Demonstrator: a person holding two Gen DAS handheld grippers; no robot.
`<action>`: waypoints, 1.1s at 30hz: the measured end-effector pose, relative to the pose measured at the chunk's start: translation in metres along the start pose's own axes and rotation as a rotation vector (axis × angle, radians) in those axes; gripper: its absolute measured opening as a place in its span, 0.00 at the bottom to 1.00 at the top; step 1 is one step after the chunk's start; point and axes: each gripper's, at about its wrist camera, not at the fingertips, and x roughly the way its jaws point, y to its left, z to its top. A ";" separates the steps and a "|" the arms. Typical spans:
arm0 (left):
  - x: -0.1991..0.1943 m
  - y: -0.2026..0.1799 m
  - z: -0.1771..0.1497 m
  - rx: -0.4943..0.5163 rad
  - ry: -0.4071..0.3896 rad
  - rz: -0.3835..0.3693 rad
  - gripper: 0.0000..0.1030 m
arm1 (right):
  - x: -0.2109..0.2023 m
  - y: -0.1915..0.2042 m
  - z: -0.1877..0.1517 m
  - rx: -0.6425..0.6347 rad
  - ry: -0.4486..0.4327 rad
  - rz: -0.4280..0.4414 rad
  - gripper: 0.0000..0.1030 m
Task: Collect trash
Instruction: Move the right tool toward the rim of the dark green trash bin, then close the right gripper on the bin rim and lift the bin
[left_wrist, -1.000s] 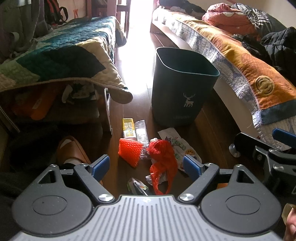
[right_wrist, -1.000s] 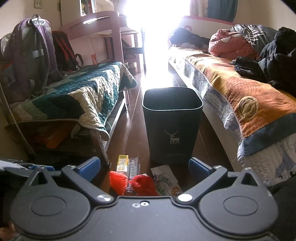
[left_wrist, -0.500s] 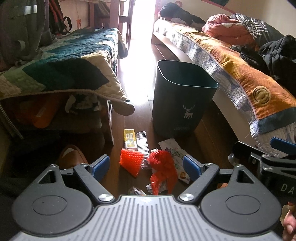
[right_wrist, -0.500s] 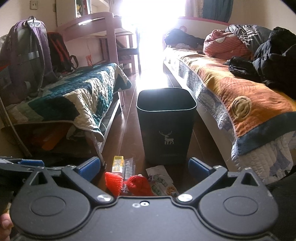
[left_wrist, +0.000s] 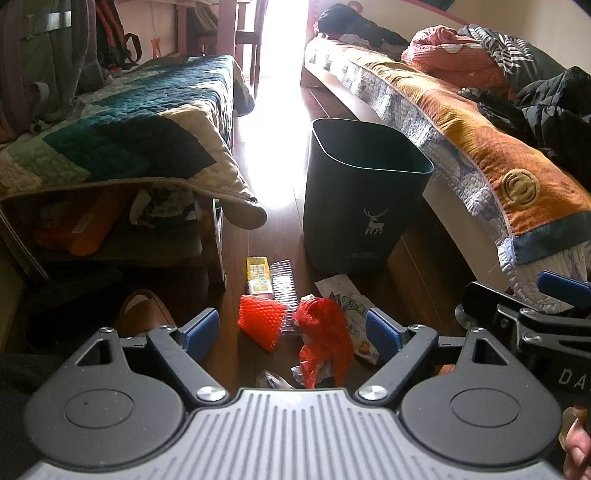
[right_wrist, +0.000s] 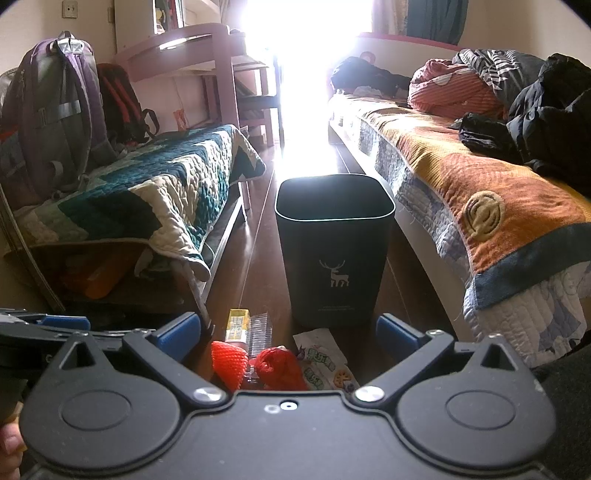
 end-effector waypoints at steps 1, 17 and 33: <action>0.000 0.000 0.000 -0.001 0.002 -0.001 0.84 | 0.001 0.000 0.000 -0.001 0.001 0.001 0.99; 0.027 0.010 0.026 0.003 0.025 0.031 0.84 | 0.021 -0.019 0.054 -0.078 0.027 -0.003 0.99; 0.084 0.004 0.081 0.010 0.052 0.055 0.84 | 0.187 -0.081 0.174 -0.196 0.159 -0.086 0.93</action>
